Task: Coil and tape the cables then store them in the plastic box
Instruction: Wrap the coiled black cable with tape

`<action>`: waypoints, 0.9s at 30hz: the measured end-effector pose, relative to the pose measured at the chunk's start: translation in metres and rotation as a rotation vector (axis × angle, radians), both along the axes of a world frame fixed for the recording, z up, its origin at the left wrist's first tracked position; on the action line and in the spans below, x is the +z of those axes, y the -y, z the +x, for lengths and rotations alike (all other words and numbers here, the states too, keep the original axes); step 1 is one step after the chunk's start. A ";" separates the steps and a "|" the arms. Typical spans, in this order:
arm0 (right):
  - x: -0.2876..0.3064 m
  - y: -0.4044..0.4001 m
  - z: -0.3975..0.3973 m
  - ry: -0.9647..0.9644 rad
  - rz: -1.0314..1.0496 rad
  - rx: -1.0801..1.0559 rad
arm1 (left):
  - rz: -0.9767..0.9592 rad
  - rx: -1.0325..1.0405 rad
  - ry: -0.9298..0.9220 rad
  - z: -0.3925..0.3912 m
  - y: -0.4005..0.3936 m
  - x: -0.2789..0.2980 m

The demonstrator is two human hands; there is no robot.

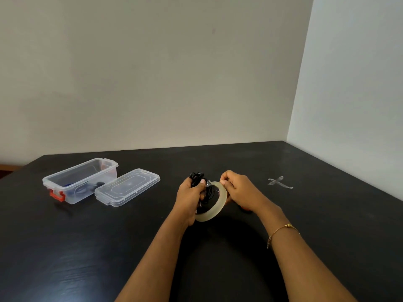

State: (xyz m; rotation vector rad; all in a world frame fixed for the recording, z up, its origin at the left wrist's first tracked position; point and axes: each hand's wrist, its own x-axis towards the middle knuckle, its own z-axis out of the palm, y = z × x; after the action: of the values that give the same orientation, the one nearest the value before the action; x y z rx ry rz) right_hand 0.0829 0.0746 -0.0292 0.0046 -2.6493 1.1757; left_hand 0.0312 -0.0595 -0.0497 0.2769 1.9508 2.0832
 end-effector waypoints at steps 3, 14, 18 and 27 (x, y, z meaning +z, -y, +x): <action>-0.005 0.004 -0.003 -0.006 0.056 -0.007 | 0.014 0.020 -0.006 0.000 0.000 -0.001; -0.004 0.009 -0.005 -0.008 -0.317 0.007 | 0.042 0.042 0.027 0.000 0.005 0.001; -0.002 0.007 -0.004 -0.003 -0.286 0.004 | 0.023 0.043 0.013 0.000 0.004 0.002; -0.002 0.003 -0.003 -0.006 -0.387 0.036 | 0.035 0.057 0.024 0.002 0.003 0.002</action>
State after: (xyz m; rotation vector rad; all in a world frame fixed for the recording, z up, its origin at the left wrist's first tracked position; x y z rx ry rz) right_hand 0.0799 0.0713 -0.0317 -0.0130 -2.3814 1.6757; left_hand 0.0331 -0.0627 -0.0480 0.2043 1.9320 2.1480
